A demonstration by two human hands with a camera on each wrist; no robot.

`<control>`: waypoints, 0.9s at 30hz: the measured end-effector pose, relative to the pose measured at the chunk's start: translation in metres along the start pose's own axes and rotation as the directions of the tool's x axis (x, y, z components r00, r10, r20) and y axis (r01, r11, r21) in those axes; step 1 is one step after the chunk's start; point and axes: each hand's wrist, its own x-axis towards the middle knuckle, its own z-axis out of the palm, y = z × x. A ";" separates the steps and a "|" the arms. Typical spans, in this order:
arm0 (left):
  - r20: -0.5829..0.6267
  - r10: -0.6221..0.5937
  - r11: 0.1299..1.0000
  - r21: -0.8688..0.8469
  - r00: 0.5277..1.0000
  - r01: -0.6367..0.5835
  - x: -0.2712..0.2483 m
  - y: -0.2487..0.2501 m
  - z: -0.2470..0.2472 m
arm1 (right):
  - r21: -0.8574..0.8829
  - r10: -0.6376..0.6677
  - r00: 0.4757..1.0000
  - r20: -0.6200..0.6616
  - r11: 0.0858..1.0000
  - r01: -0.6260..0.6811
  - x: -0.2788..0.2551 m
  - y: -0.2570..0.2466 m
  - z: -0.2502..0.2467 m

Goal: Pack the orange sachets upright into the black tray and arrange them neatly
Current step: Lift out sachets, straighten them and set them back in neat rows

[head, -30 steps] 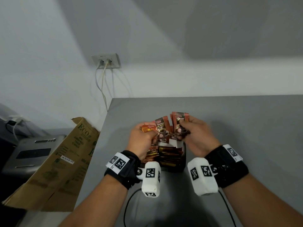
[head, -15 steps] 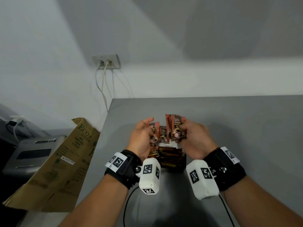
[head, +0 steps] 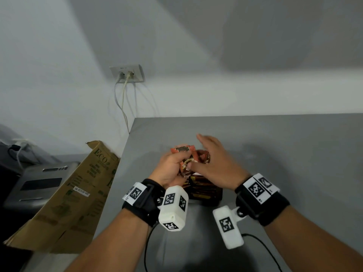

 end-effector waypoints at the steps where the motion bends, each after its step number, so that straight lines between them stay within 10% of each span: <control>1: 0.015 -0.005 1.000 -0.020 1.000 0.006 0.000 0.003 -0.001 | -0.035 -0.057 0.996 0.067 0.998 0.059 -0.001 -0.002 -0.006; 9: 0.093 -0.023 0.999 -0.038 0.995 0.027 -0.008 0.005 0.003 | -0.181 -0.314 0.940 0.135 0.925 0.335 0.007 -0.009 0.005; 14: -0.117 0.120 0.989 0.102 0.986 -0.108 -0.007 0.028 -0.020 | 0.046 -0.023 0.999 0.042 0.999 0.021 0.020 -0.015 -0.010; 17: -0.256 0.192 0.952 0.283 0.947 -0.116 -0.005 0.039 -0.048 | -0.104 0.156 0.986 0.060 0.983 -0.149 0.040 0.005 -0.009; 27: -0.331 0.130 0.822 0.563 0.935 0.085 -0.004 0.013 -0.084 | -0.434 0.240 0.904 0.354 0.898 -0.069 0.070 0.030 0.048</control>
